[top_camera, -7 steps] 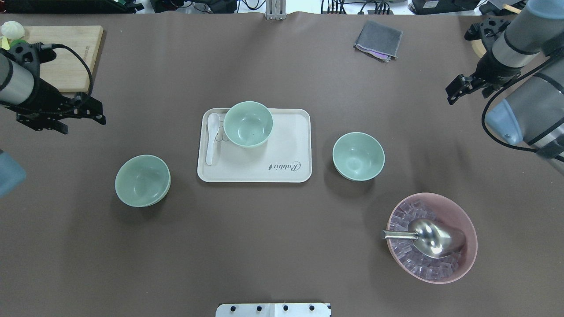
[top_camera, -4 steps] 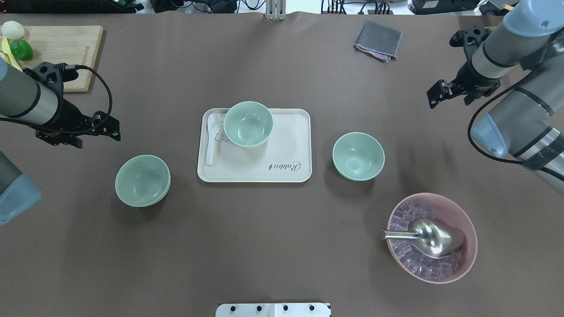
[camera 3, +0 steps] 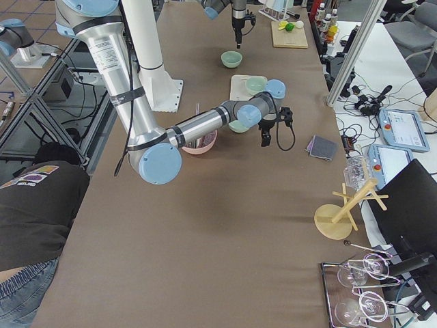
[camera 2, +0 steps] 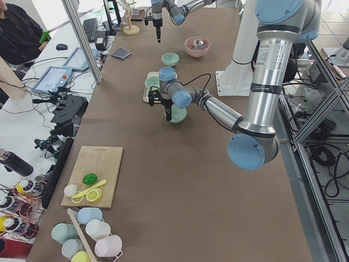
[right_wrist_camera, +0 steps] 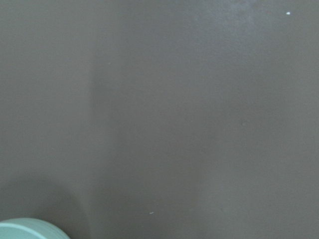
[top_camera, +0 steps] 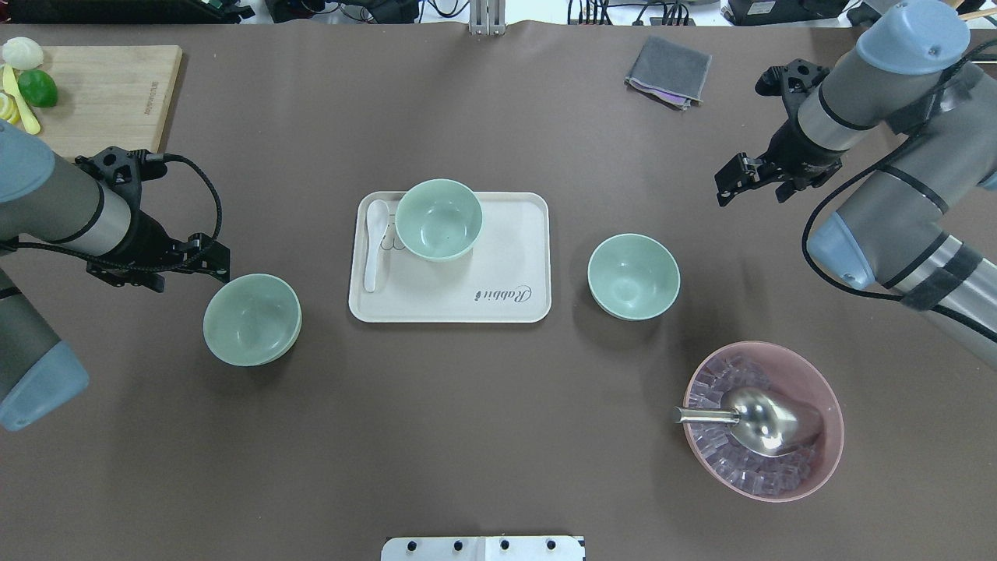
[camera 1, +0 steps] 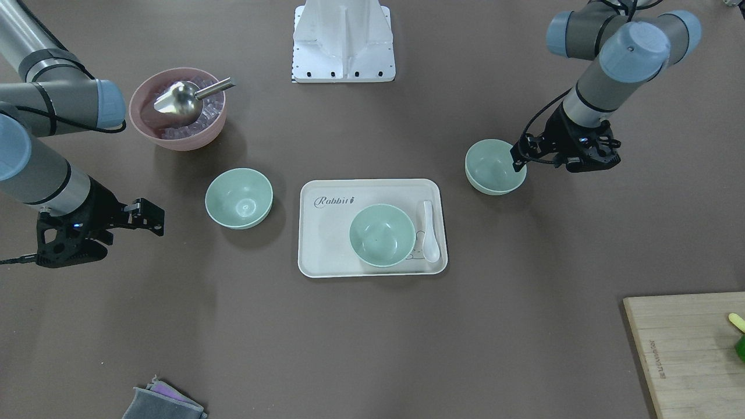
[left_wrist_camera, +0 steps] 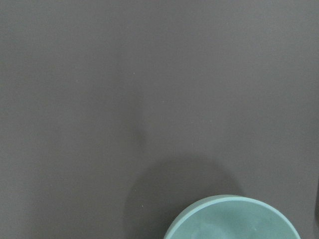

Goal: Stack green bowls together

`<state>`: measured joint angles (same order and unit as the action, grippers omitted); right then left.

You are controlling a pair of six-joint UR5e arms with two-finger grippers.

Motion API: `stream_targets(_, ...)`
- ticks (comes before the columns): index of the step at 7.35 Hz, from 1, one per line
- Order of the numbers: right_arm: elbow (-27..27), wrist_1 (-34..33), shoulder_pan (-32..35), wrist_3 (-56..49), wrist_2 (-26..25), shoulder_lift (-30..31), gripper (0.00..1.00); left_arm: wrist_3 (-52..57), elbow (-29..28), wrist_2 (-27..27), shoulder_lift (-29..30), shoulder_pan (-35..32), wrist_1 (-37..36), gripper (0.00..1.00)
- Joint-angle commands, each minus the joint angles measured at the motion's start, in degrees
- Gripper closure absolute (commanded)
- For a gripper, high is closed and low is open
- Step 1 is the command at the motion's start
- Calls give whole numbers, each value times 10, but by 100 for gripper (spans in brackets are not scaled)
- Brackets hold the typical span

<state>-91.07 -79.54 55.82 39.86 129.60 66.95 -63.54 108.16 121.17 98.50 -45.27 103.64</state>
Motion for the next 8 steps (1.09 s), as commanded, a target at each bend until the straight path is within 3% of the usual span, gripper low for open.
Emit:
stream_targets(1,-3,-4,0,4,5,-11,0,1,-9,-22,-1,25,2,6)
stream_targets(2,-4,-5,0,5,5,-12,0,4,-16,-23,-1,28,2,9)
stream_targets(3,-3,-6,0,6,5,-14,0,5,-18,-21,-2,28,2,33)
stream_targets(5,-4,-6,0,6,5,-16,0,5,-20,-19,-2,28,2,57)
stream_targets(6,-3,-7,0,9,5,-19,0,5,-21,-17,-1,28,2,63)
stream_targets(8,-3,-8,0,21,5,-20,0,5,-25,-17,-2,28,2,63)
